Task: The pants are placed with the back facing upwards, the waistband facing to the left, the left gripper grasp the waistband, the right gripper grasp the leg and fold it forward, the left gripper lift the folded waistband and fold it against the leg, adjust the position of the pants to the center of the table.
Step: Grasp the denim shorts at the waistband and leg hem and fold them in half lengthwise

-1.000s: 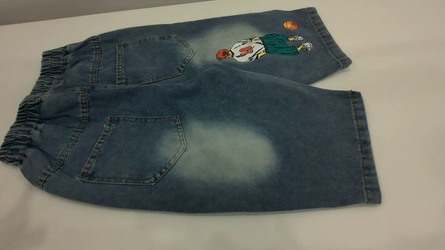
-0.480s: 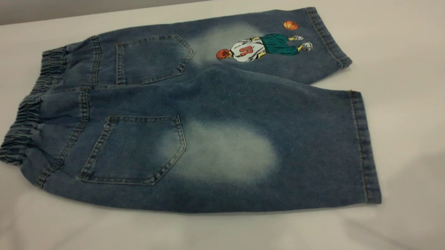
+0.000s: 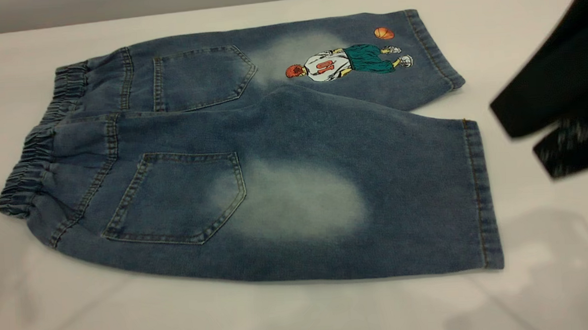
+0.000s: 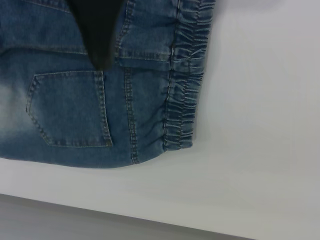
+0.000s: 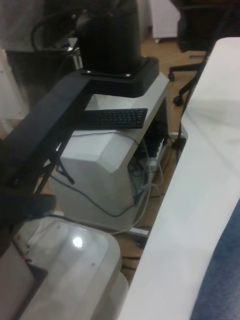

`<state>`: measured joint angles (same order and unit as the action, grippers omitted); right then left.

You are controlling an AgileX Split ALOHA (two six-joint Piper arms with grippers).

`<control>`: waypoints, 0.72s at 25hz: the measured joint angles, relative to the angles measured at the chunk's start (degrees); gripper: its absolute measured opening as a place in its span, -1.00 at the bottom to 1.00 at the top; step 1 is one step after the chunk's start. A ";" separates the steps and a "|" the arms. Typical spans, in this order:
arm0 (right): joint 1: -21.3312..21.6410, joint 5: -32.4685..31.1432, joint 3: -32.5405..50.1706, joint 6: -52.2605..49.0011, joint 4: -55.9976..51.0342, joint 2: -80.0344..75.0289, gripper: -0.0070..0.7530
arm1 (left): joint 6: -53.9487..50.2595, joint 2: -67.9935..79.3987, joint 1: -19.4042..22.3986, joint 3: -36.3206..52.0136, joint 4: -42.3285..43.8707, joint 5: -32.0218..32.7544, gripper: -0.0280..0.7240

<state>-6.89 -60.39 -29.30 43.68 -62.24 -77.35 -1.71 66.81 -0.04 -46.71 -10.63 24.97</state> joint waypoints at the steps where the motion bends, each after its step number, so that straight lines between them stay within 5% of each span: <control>1: 0.00 0.97 1.39 0.83 -1.28 -0.31 0.15 | 0.00 0.00 0.00 0.00 0.00 0.00 0.18; 13: 0.00 16.69 9.13 11.84 -14.11 -10.33 0.15 | -0.05 -0.05 0.00 0.10 0.00 -0.67 0.18; 18: 0.00 18.44 9.46 16.26 -17.28 -17.30 0.15 | -0.05 -0.05 0.00 0.10 0.00 -0.62 0.18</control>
<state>-6.89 -41.95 -19.84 59.94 -79.52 -94.65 -1.76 66.76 -0.04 -46.61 -10.63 24.35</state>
